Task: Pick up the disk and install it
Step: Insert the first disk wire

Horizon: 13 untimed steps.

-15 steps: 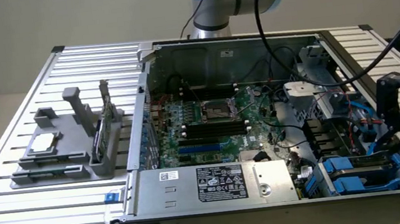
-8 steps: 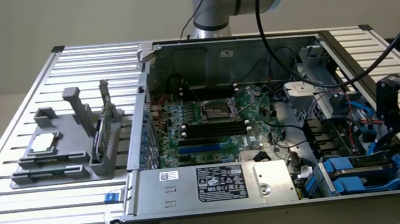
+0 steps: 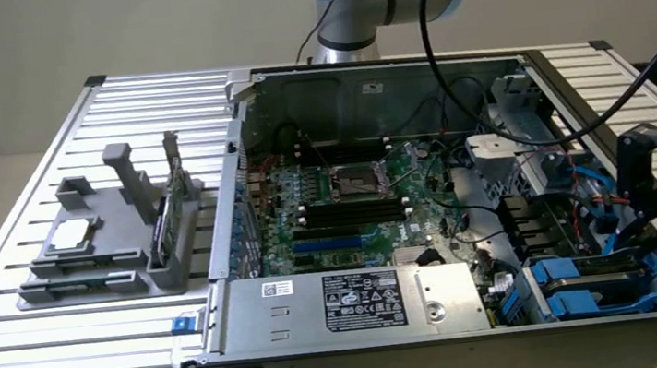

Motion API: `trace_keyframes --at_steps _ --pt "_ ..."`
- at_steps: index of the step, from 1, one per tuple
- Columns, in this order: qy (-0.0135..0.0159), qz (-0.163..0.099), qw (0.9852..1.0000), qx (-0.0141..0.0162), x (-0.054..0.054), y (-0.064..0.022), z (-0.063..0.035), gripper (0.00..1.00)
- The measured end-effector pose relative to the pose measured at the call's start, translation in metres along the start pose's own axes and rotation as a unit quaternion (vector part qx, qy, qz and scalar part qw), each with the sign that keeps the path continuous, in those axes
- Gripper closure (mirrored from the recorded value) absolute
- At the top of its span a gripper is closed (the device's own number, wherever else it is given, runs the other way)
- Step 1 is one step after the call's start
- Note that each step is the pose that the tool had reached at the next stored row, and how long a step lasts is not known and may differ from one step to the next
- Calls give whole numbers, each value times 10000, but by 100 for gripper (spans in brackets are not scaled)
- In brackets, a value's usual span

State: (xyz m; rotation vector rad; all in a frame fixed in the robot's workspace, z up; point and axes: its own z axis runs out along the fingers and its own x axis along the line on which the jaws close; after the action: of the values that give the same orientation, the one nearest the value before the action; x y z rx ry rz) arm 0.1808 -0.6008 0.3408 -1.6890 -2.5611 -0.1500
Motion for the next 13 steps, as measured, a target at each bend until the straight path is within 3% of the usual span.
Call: trace_keyframes --at_steps 5,9,13 --pt "23 -18 10000 9 -2 4 3 75" --pt "73 -33 10000 -10 -4 8 3 75" --pt "93 -37 9999 -19 -13 8 2 75"
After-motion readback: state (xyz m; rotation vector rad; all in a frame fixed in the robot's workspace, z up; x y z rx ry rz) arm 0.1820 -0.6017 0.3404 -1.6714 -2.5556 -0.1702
